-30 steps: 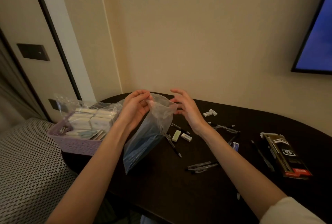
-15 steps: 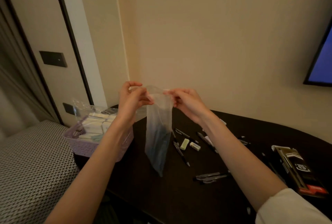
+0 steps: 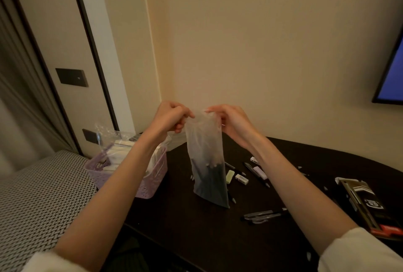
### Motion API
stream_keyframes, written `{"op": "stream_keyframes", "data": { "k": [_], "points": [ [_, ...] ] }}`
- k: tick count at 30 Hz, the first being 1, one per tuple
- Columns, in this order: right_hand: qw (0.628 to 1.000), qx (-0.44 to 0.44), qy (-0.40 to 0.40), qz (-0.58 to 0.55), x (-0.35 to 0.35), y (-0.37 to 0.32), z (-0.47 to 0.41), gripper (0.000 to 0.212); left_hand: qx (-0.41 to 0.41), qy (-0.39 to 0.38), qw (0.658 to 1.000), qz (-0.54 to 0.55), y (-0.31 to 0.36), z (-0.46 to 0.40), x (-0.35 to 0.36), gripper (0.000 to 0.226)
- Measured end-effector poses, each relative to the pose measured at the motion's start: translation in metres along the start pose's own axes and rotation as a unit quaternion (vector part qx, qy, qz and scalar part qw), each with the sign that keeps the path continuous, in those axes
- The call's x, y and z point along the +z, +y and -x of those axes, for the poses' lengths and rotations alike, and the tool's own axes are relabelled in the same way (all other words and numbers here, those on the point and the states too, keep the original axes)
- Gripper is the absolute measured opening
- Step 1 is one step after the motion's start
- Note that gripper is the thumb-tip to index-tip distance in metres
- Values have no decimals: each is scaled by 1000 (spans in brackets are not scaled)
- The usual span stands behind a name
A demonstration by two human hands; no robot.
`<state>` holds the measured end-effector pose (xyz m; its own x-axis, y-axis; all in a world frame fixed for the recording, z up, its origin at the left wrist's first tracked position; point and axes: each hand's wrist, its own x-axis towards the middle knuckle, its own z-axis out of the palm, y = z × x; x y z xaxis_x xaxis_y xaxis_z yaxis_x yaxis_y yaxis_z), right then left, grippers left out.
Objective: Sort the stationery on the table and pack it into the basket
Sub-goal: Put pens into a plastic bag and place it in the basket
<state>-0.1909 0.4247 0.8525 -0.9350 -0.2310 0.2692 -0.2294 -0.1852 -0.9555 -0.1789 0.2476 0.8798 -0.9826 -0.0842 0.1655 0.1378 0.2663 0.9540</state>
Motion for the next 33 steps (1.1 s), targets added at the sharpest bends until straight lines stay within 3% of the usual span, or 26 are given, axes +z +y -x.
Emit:
{"op": "stream_keyframes", "data": {
  "k": [3,6,9,14,19,25,29,32,33],
  "points": [
    [993,-78,70,59,-11,18,9,42,-22,36,997,69,2,-7,9,12],
    [978,-103,43,177,-16,25,24,60,-53,44,988,135,1,-12,18,12],
    [969,-88,-3,231,-15,27,32,46,-70,42,981,177,-1,-13,24,15],
    [969,-136,40,203,-13,29,32,29,-94,41,961,256,0,-12,29,25],
    [969,-152,79,178,-18,30,32,11,-55,60,977,197,5,-4,24,22],
    [983,-150,56,85,-11,21,36,16,49,71,987,134,8,3,10,22],
    [991,-114,44,50,-7,18,36,18,109,3,991,74,-13,-1,-1,40],
    [995,-86,41,36,-6,22,38,20,64,-88,991,73,-39,-2,-2,72],
    [996,-76,43,35,-6,24,39,22,50,-108,990,80,-45,-2,-1,70]
  ]
}}
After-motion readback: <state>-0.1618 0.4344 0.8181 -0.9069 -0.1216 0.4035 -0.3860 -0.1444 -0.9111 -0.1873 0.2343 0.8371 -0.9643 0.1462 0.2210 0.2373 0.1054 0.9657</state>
